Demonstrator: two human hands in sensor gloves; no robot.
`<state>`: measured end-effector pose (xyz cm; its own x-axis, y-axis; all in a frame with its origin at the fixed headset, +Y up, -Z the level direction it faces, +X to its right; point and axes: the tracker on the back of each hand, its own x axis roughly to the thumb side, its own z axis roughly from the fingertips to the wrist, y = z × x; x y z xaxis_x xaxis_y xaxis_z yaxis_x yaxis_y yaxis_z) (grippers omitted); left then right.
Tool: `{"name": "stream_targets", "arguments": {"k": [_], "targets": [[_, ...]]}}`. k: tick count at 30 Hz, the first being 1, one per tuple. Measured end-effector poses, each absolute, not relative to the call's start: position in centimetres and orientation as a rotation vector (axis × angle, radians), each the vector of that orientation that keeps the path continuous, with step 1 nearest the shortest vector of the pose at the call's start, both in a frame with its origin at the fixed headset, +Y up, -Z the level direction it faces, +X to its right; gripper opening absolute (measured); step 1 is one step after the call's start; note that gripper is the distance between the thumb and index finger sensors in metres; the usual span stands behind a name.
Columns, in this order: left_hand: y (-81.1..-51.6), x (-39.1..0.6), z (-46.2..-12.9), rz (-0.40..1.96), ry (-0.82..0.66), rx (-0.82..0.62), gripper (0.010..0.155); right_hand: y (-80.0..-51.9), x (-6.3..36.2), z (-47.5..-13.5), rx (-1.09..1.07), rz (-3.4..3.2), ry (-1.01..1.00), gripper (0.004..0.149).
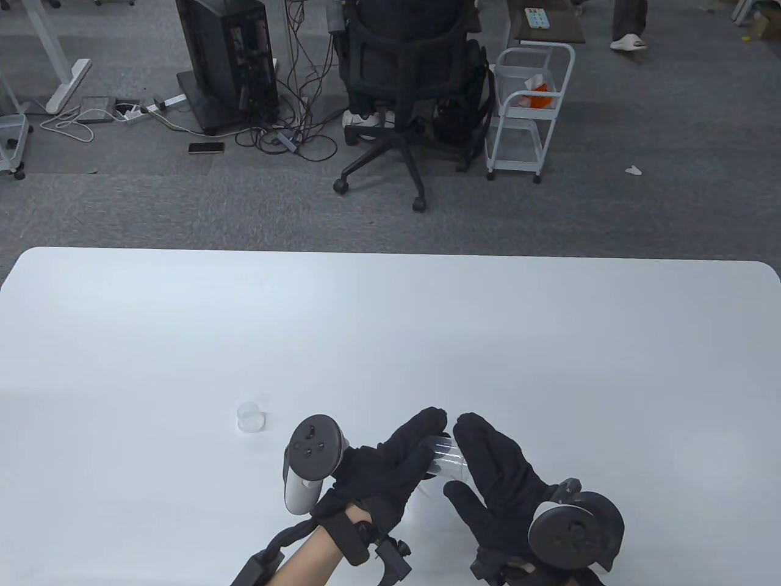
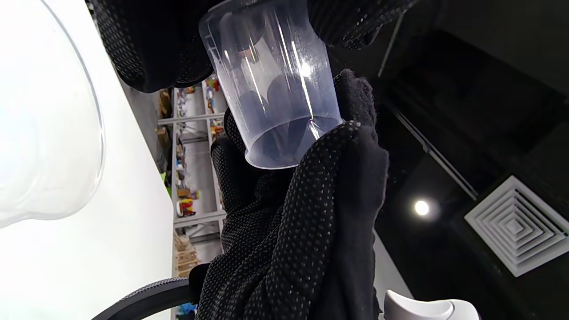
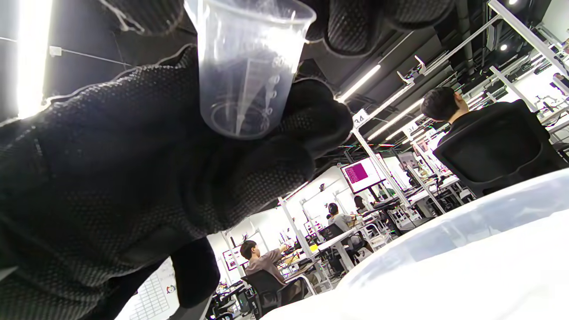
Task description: Nest plastic beakers
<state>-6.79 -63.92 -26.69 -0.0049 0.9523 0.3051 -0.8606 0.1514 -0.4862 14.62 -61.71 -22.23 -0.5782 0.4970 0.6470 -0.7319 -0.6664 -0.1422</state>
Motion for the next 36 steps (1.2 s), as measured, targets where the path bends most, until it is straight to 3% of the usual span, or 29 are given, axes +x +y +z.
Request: {"name": "stream_targets", "arguments": {"k": [6,18,28,36], "targets": [[-64.4,-7.7,-26.3,1.375,-0.658,-0.074,0.059,-61.6,14.0,-22.2,0.764,2.236,-0.503,0.068],[-65.9,-10.8,-24.8,0.887,-0.579,0.229,0.06,-62.5,14.4,-23.6,0.679,2.521,-0.438,0.067],[-68.2,-10.1,-24.8,0.707,-0.59,0.212,0.06,-64.8,14.1,-25.3,0.637,2.751,-0.302,0.067],[-67.7,-10.8,-25.4,0.691,-0.581,0.179,0.062,-65.3,14.6,-25.6,0.62,2.722,-0.256,0.071]]}}
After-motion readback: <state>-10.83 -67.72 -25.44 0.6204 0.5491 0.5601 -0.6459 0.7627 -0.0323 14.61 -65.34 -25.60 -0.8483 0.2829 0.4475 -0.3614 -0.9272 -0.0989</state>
